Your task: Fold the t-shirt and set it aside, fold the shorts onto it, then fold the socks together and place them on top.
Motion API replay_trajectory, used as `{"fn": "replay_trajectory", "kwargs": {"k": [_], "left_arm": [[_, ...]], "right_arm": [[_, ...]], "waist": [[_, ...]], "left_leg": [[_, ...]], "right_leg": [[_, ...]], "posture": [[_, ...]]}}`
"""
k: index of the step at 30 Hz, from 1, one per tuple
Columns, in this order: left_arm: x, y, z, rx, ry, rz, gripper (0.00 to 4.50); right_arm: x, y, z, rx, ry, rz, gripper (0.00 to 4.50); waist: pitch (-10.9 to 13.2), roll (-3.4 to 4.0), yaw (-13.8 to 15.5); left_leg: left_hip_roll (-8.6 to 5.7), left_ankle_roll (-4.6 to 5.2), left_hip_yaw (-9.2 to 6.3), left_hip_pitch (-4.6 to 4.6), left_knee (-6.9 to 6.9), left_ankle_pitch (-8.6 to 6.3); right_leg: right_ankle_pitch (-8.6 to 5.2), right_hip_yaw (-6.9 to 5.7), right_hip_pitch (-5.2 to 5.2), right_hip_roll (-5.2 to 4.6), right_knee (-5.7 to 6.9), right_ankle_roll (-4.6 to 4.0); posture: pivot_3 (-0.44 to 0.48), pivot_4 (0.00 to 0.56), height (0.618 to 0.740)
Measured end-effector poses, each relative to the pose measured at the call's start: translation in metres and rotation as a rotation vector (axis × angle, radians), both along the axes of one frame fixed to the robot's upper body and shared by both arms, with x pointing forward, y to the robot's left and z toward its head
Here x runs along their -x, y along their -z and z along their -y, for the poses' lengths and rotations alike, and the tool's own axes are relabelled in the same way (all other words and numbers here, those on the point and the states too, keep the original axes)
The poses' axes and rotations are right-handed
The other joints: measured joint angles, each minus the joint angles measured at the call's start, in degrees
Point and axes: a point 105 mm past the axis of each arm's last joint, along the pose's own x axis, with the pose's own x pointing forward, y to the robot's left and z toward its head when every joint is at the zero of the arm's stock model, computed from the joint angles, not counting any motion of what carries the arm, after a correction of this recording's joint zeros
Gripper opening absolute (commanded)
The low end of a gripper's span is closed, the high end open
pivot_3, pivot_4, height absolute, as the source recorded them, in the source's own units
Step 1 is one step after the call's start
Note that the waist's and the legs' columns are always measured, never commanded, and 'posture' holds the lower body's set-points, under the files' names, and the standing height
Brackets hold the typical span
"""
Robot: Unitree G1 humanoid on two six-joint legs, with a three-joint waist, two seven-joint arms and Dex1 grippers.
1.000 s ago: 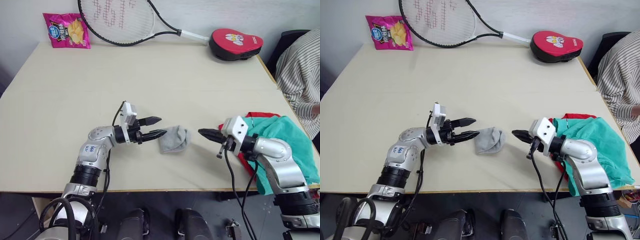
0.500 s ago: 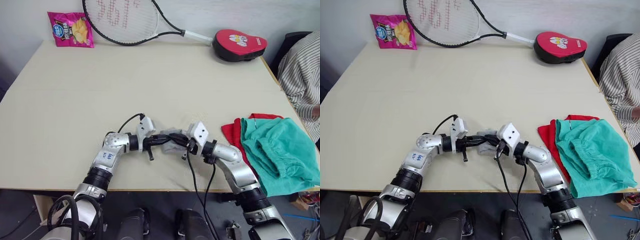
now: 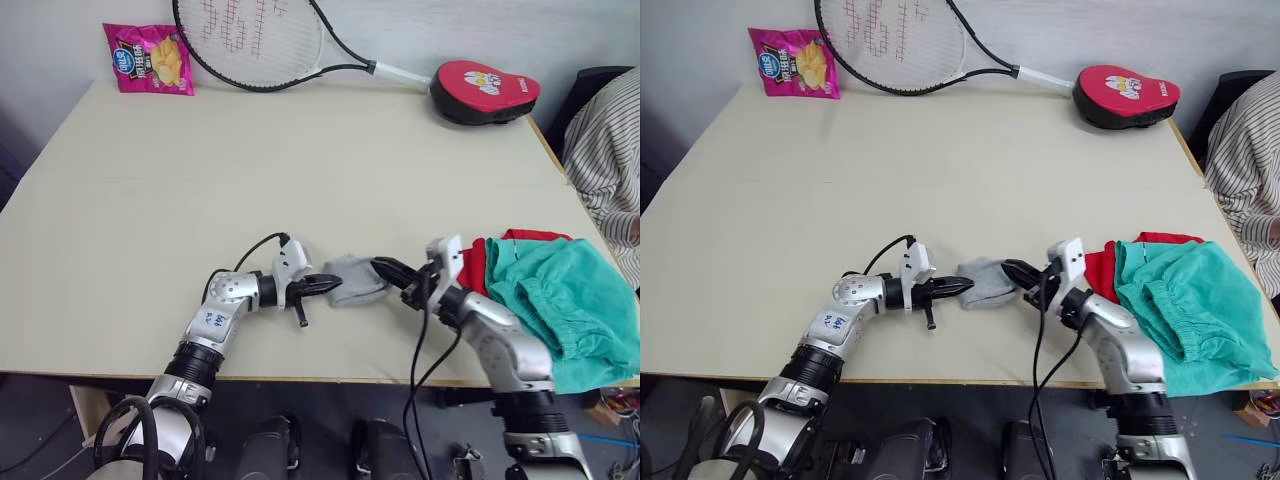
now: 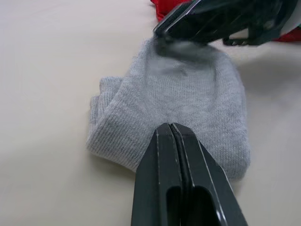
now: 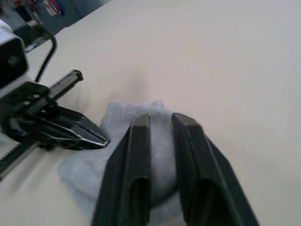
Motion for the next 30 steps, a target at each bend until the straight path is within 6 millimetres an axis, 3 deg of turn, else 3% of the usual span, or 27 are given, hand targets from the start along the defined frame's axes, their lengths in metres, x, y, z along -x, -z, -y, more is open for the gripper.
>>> {"fn": "replay_trajectory", "kwargs": {"k": [3, 8, 14, 18, 21, 30], "left_arm": [[0.000, -0.001, -0.001, 0.001, 0.016, 0.009, 0.00], [0.000, -0.003, -0.005, -0.020, 0.063, 0.020, 0.00], [-0.002, -0.003, -0.003, -0.016, 0.069, 0.018, 0.00], [-0.002, -0.002, -0.003, -0.013, 0.061, 0.022, 0.00], [-0.003, -0.002, -0.003, -0.014, 0.055, 0.024, 0.00], [-0.002, -0.002, -0.008, -0.012, 0.039, 0.018, 0.00]], "right_arm": [[0.005, -0.007, 0.014, -0.036, -0.027, -0.131, 2.59], [0.010, -0.002, 0.026, -0.040, -0.066, -0.450, 4.28], [0.007, 0.003, 0.015, -0.055, -0.128, -0.679, 4.42], [0.003, 0.004, -0.008, -0.092, -0.200, -0.751, 4.42], [-0.004, 0.003, -0.020, -0.062, -0.209, -0.757, 3.81], [-0.013, 0.014, -0.029, -0.101, -0.197, -0.780, 0.57]], "waist": [[0.0, 0.00, 0.0], [0.0, 0.01, -0.2], [0.0, 0.02, -0.2], [0.0, 0.02, -0.2], [0.0, 0.02, -0.3], [0.0, 0.02, -0.9]], "left_leg": [[0.01, 0.18, 0.00, -0.03, 0.01, -0.11], [0.03, 0.20, -0.01, -0.11, 0.00, -0.09], [0.02, 0.42, -0.01, -0.22, 0.06, 0.06], [0.02, 0.43, -0.01, -0.23, 0.09, 0.06], [0.02, 0.41, -0.01, -0.23, 0.08, 0.05], [0.03, 0.34, 0.00, -0.23, 0.06, 0.06]], "right_leg": [[0.00, -0.01, -0.02, 0.00, -0.02, 0.00], [0.00, -0.04, -0.09, -0.01, -0.05, -0.01], [0.00, -0.10, -0.12, -0.01, -0.07, -0.01], [0.00, -0.12, -0.12, -0.01, -0.05, 0.00], [0.00, -0.12, -0.12, -0.01, -0.04, 0.00], [0.01, -0.13, -0.13, 0.04, -0.02, 0.01]], "posture": [[0.000, 0.150, 0.740], [0.000, 0.150, 0.740], [0.000, 0.150, 0.740], [0.000, 0.150, 0.740], [0.000, 0.150, 0.740], [0.000, 0.150, 0.740]]}}
